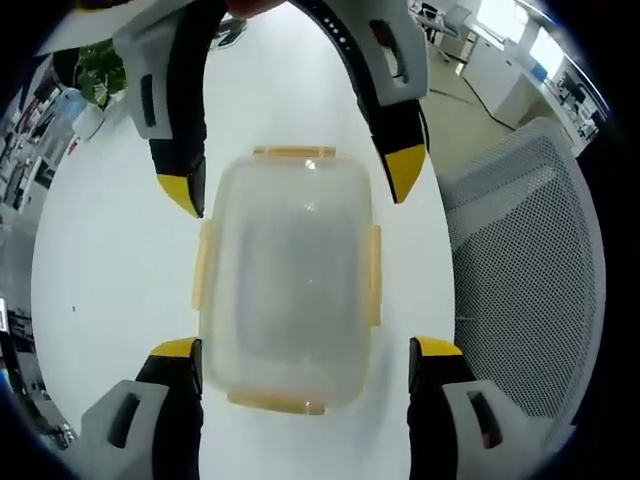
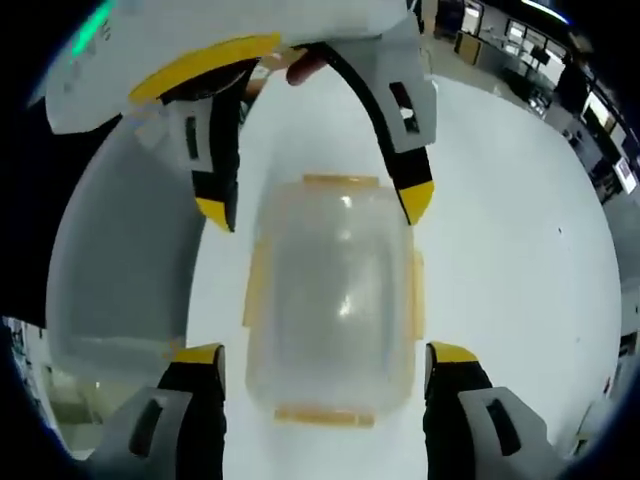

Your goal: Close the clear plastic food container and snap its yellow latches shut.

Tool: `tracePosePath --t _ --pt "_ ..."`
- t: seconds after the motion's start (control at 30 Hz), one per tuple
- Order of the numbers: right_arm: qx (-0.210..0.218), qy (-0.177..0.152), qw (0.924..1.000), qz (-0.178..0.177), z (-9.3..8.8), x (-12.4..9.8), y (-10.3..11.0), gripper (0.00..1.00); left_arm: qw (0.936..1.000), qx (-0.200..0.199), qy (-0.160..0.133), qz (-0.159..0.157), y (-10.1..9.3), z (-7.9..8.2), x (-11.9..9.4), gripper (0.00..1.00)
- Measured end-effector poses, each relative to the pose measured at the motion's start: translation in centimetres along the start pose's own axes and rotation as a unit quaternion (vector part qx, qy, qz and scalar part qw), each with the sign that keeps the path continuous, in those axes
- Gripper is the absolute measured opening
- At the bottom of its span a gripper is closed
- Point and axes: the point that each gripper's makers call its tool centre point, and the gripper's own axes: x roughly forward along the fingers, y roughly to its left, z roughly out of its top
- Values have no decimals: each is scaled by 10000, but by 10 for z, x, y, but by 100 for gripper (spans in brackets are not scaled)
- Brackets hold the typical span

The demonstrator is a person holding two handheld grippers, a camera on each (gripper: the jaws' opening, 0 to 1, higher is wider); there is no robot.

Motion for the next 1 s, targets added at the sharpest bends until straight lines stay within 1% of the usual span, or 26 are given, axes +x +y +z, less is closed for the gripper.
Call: tracePosePath --t 0.1,0.3,0.47,0.53,0.7,0.87,1.0 --pt "4 85 9999 -85 -5 0 -2 82 10000 45 41 0 2 -1 -1 85" --pt "54 108 9997 -234 -8 -2 -4 81 9996 214 161 77 8 -4 -1 85" --pt "27 171 9995 -265 -10 3 -2 82 9992 287 287 42 9 -10 3 85" --pt "17 181 9995 -253 -10 5 0 82 9989 375 293 42 8 -10 5 85" --pt "-68 283 9992 -280 -11 9 1 82 9980 463 429 35 7 -14 11 85" --pt "-24 245 9992 -307 -10 12 -1 82 9970 558 521 106 7 -16 13 86" --pt "1 203 9992 -348 -11 15 -3 82 9974 495 513 125 9 -16 16 87"
